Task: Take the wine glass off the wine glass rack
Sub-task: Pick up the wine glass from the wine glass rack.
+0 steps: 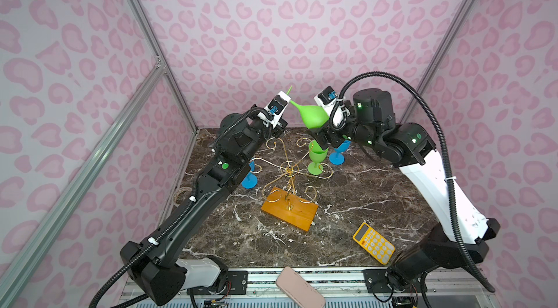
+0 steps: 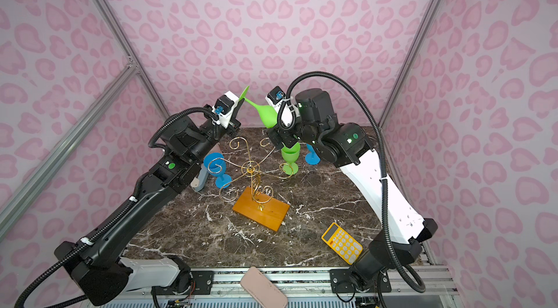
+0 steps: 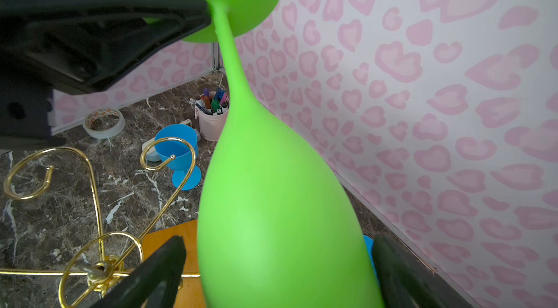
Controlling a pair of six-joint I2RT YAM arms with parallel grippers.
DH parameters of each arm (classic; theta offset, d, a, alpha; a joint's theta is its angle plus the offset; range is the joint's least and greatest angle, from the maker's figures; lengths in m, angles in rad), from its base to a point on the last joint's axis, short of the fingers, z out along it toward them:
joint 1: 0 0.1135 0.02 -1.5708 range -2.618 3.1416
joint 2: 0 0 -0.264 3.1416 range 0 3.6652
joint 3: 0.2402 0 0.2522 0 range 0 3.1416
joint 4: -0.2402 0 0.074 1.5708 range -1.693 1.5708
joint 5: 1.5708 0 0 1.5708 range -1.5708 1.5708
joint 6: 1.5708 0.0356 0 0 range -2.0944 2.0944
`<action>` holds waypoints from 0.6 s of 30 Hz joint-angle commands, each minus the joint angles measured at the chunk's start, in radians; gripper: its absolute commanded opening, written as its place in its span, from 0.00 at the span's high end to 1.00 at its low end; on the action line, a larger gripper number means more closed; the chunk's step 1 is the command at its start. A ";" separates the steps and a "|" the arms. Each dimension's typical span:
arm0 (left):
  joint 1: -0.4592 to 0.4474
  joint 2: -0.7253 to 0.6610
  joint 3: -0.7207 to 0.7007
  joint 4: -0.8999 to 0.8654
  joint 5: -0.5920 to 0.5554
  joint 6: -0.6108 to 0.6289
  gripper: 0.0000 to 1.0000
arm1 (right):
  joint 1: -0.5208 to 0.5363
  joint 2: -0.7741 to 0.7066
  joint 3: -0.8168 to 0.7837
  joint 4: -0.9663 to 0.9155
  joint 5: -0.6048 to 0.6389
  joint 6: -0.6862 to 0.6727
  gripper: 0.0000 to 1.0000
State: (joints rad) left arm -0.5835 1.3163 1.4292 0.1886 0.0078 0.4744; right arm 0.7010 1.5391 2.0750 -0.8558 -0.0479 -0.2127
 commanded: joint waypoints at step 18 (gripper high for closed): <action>0.111 0.012 0.070 0.008 0.026 -0.516 0.96 | -0.462 -0.392 -0.655 0.949 -0.587 0.626 0.22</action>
State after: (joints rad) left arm -0.4908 1.3346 1.4864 0.1802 -0.0341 0.0975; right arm 0.2665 1.1301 1.4281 -0.0422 -0.5053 0.2699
